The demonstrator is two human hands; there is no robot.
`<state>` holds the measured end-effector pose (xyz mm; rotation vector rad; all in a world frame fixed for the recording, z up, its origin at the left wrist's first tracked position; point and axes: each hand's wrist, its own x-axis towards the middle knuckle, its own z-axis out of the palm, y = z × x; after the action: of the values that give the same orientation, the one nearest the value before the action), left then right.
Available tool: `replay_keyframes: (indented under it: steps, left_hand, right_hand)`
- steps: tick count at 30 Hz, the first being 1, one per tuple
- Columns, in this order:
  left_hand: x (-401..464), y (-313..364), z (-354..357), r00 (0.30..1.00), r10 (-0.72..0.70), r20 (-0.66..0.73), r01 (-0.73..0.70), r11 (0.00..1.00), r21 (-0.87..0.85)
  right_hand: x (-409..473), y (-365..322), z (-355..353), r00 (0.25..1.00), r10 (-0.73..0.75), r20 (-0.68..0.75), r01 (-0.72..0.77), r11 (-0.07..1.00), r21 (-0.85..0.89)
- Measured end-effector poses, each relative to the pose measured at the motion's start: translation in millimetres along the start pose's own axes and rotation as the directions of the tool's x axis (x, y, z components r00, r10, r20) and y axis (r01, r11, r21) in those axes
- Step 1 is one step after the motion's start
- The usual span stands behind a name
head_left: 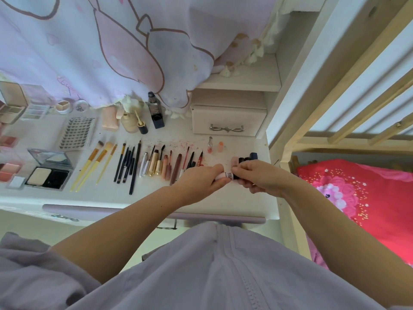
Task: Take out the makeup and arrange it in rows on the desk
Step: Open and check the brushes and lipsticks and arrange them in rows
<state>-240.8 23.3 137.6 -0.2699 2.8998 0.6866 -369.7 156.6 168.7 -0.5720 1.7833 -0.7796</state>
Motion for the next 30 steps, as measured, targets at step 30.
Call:
replay_keyframes:
  steps: [30]
  left_hand:
    - [30.4, -2.2, -7.3, 0.998, -0.042, -0.051, 0.043, 0.999, 0.02]
  right_hand:
    - [25.2, -8.0, -34.6, 0.998, -0.021, 0.055, 0.015, 0.993, 0.118]
